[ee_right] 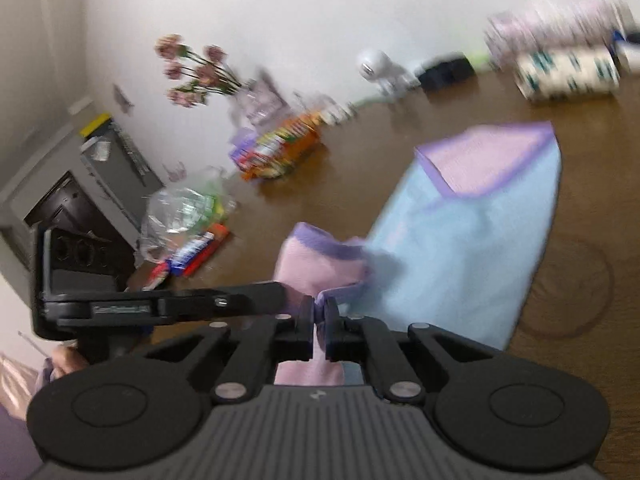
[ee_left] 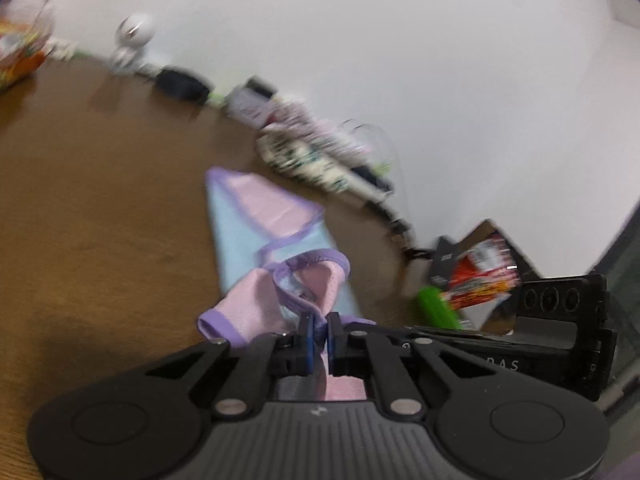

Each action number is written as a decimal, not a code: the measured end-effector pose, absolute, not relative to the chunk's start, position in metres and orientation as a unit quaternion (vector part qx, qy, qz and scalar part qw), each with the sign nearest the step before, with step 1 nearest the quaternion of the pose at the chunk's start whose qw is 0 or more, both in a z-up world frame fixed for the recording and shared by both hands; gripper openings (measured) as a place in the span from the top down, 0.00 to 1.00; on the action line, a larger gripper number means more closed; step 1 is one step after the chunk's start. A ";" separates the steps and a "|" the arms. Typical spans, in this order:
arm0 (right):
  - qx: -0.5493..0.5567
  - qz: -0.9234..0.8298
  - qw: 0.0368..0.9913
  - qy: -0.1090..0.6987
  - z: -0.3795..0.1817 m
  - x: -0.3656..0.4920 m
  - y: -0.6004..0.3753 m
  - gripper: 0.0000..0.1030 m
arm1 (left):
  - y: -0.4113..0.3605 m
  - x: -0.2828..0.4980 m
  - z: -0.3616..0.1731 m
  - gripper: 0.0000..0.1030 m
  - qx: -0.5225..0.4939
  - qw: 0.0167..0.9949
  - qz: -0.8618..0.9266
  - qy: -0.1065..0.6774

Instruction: Fold clothes

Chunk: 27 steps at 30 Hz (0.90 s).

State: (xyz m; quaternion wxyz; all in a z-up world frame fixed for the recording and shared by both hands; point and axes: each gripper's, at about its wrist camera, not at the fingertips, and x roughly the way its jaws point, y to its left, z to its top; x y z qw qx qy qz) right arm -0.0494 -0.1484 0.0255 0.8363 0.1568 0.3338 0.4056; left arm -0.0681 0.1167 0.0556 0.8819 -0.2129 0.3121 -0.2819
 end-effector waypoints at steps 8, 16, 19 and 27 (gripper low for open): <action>0.123 0.369 0.888 0.244 0.087 -0.111 -0.173 0.96 | 0.094 -0.076 0.085 0.95 -0.197 0.883 -0.336 0.263; 0.136 0.272 0.880 0.366 0.017 -0.041 -0.168 0.88 | 0.098 -0.030 0.034 0.69 -0.223 0.877 -0.231 0.358; 0.144 0.285 0.888 0.330 0.027 -0.061 -0.186 0.54 | 0.120 -0.053 0.036 0.47 -0.232 0.878 -0.240 0.343; 0.117 0.398 0.836 0.359 0.012 -0.097 -0.197 0.65 | 0.101 -0.077 0.031 0.69 -0.201 0.863 -0.277 0.371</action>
